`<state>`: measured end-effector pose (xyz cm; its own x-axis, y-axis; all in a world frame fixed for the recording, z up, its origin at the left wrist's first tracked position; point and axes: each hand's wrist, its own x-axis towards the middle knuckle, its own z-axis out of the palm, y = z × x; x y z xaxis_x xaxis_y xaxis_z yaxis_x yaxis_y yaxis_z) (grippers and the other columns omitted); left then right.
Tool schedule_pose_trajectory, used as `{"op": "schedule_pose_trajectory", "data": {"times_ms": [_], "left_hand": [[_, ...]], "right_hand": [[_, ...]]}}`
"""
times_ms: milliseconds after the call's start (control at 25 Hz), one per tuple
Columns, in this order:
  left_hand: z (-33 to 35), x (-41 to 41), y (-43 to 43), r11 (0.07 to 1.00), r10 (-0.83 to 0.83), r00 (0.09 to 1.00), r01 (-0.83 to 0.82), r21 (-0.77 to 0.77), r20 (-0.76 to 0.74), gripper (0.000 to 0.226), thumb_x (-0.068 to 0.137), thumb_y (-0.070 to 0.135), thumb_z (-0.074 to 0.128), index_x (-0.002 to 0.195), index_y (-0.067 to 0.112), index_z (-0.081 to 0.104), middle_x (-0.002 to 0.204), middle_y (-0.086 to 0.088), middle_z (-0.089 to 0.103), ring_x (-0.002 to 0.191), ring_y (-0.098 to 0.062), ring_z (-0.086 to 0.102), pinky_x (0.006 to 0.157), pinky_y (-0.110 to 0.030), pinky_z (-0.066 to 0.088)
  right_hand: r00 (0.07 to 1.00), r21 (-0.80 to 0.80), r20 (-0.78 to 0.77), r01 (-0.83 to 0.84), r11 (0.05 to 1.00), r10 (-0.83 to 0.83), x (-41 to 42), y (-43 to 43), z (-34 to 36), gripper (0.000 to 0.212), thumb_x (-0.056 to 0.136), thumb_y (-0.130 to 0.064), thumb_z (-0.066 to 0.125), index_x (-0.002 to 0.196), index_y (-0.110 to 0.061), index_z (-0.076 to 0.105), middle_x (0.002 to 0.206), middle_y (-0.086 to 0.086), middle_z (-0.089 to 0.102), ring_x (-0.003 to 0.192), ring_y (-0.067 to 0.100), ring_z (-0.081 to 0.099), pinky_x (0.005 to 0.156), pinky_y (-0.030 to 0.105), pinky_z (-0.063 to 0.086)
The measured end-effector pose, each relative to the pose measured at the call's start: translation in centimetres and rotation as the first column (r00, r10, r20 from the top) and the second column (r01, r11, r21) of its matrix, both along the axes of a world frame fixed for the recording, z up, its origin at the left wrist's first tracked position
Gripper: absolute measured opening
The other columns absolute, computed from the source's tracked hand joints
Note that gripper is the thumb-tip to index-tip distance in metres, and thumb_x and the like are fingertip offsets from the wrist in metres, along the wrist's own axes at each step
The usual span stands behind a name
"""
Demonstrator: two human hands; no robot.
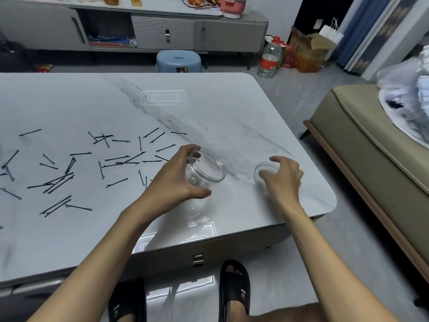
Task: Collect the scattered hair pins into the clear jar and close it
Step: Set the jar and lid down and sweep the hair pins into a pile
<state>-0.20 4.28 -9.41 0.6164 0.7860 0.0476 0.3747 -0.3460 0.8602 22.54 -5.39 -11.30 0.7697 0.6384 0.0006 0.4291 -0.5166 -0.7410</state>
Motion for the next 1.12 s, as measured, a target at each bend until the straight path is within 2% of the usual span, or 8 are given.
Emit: {"op": "schedule_pose_trajectory", "data": {"times_ms": [80,160,240,280,520,680,840,1120], "left_hand": [[0.6,-0.9,0.1,0.999,0.032,0.998,-0.032,-0.003,0.048,0.090,0.052,0.031,0.082,0.132,0.036,0.041,0.126,0.021,0.056,0.121,0.005,0.047,0.088,-0.014,0.039],[1.3,-2.1,0.2,0.997,0.072,0.990,-0.069,-0.032,0.120,0.088,0.050,0.030,0.083,0.129,0.036,0.043,0.124,0.021,0.057,0.120,0.002,0.048,0.093,-0.021,0.040],[1.6,-4.1,0.3,0.993,0.103,0.980,-0.092,-0.069,0.171,0.088,0.049,0.033,0.084,0.128,0.033,0.045,0.125,0.019,0.057,0.119,0.000,0.049,0.096,-0.022,0.041],[1.7,-5.3,0.4,0.991,0.117,0.978,-0.105,-0.078,0.172,0.090,0.047,0.039,0.084,0.128,0.033,0.044,0.126,0.019,0.056,0.119,0.000,0.049,0.096,-0.021,0.041],[1.7,-13.3,1.7,0.945,0.327,0.938,-0.324,-0.049,0.113,0.113,0.038,0.056,0.082,0.138,0.028,0.039,0.131,0.016,0.053,0.118,0.002,0.052,0.093,-0.021,0.044],[0.9,-19.0,3.3,0.891,0.453,0.888,-0.451,-0.051,0.075,0.105,0.044,0.052,0.085,0.136,0.027,0.041,0.128,0.014,0.053,0.115,0.001,0.053,0.083,-0.018,0.047],[-0.7,-22.0,4.4,0.892,0.450,0.890,-0.444,-0.078,0.075,0.099,0.052,0.040,0.092,0.136,0.027,0.042,0.131,0.009,0.049,0.115,-0.002,0.052,0.094,-0.021,0.044],[-1.4,-21.2,4.2,0.956,0.268,0.962,-0.271,-0.115,-0.047,0.095,0.052,0.055,0.080,0.136,0.037,0.040,0.122,0.013,0.053,0.112,-0.004,0.055,0.093,-0.027,0.046]], "right_hand": [[0.962,0.196,-0.196,-0.149,0.969,0.188,-2.5,1.3,2.1,0.027,0.089,-0.032,0.063,0.113,-0.020,0.066,0.119,-0.002,0.062,0.114,0.020,0.057,0.087,0.027,0.045],[0.735,0.305,-0.514,-0.324,0.895,0.441,-6.2,2.7,4.2,0.028,0.091,-0.045,0.059,0.104,-0.023,0.071,0.103,-0.003,0.070,0.093,0.021,0.070,0.078,0.030,0.056],[0.552,0.325,-0.624,-0.460,0.826,0.553,-9.9,4.3,5.2,0.022,0.092,-0.044,0.058,0.096,-0.028,0.072,0.095,0.000,0.067,0.077,0.017,0.071,0.074,0.031,0.060],[0.542,0.316,-0.615,-0.497,0.808,0.573,-11.6,5.1,5.3,0.017,0.093,-0.037,0.057,0.092,-0.027,0.071,0.092,0.002,0.065,0.071,0.014,0.070,0.071,0.031,0.060],[0.606,0.212,-0.478,-0.623,0.753,0.636,-20.8,9.4,4.9,0.037,0.094,-0.027,0.046,0.111,0.005,0.054,0.082,0.005,0.051,0.068,0.012,0.052,0.064,0.026,0.045],[0.513,0.181,-0.521,-0.715,0.676,0.682,-26.3,11.9,5.1,0.037,0.097,-0.043,0.046,0.106,-0.011,0.064,0.082,-0.004,0.057,0.065,0.009,0.059,0.069,0.026,0.054],[0.503,0.142,-0.547,-0.731,0.667,0.669,-28.7,13.1,4.0,0.026,0.094,-0.034,0.051,0.097,-0.011,0.064,0.086,0.001,0.059,0.068,0.014,0.059,0.070,0.031,0.052],[0.761,-0.017,-0.424,-0.548,0.836,0.491,-23.0,10.6,2.7,0.035,0.091,-0.027,0.048,0.103,0.003,0.062,0.085,0.013,0.064,0.066,0.022,0.055,0.063,0.034,0.046]]}}
